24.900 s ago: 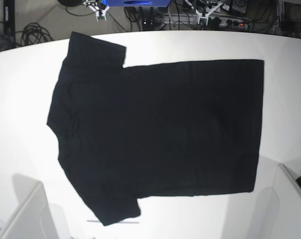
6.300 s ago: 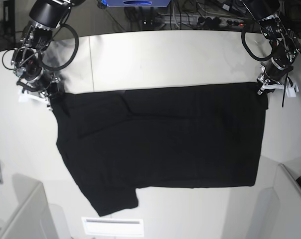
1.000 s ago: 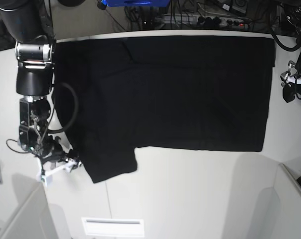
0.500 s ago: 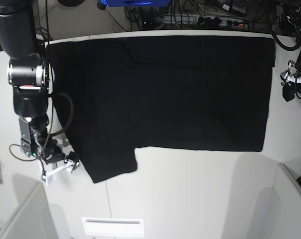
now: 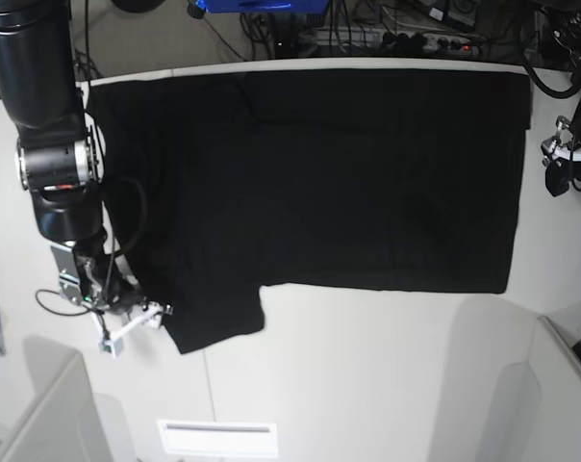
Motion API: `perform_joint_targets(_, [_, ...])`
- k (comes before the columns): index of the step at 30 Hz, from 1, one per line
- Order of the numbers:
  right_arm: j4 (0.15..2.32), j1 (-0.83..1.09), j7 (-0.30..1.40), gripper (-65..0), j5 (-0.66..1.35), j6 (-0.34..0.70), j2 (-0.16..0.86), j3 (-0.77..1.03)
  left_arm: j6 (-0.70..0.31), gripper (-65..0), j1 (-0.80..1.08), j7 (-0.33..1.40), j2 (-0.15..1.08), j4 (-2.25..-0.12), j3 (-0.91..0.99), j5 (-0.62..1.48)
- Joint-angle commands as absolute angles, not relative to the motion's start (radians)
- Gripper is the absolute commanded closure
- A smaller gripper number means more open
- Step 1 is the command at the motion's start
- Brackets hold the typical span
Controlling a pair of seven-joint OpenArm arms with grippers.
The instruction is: Fold the T-shirt properly
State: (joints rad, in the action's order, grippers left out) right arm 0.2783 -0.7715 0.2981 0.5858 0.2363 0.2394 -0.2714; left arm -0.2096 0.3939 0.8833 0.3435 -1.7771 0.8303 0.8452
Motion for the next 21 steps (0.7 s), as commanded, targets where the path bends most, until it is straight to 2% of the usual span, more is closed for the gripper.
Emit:
perform_joint_targets(1, [0.288, -0.800, 0.314, -44.0, 0.590, 0.248, 0.243, -0.269, -0.209, -38.8, 0.394, 0.865, 0.363, -1.791, 0.840, 0.860])
perform_joint_targets(5, [0.305, -0.792, 0.320, -43.2, 0.590, 0.249, 0.242, -0.269, -0.209, -38.8, 0.394, 0.865, 0.363, -1.791, 0.840, 0.860])
perform_joint_targets(10, [0.410, -0.751, 0.371, -37.8, 0.588, 0.249, 0.242, -0.271, -0.209, -38.8, 0.394, 0.865, 0.363, -1.791, 0.840, 0.860])
perform_joint_targets(19, [0.423, -0.745, 0.367, -36.9, 0.588, 0.242, 0.243, -0.271, -0.209, -38.8, 0.394, 0.865, 0.363, -1.791, 0.840, 0.860])
perform_joint_targets(21, [0.423, -0.743, 0.367, -31.2, 0.588, 0.242, 0.243, -0.271, -0.209, -38.8, 0.394, 0.865, 0.363, -1.791, 0.839, 0.860])
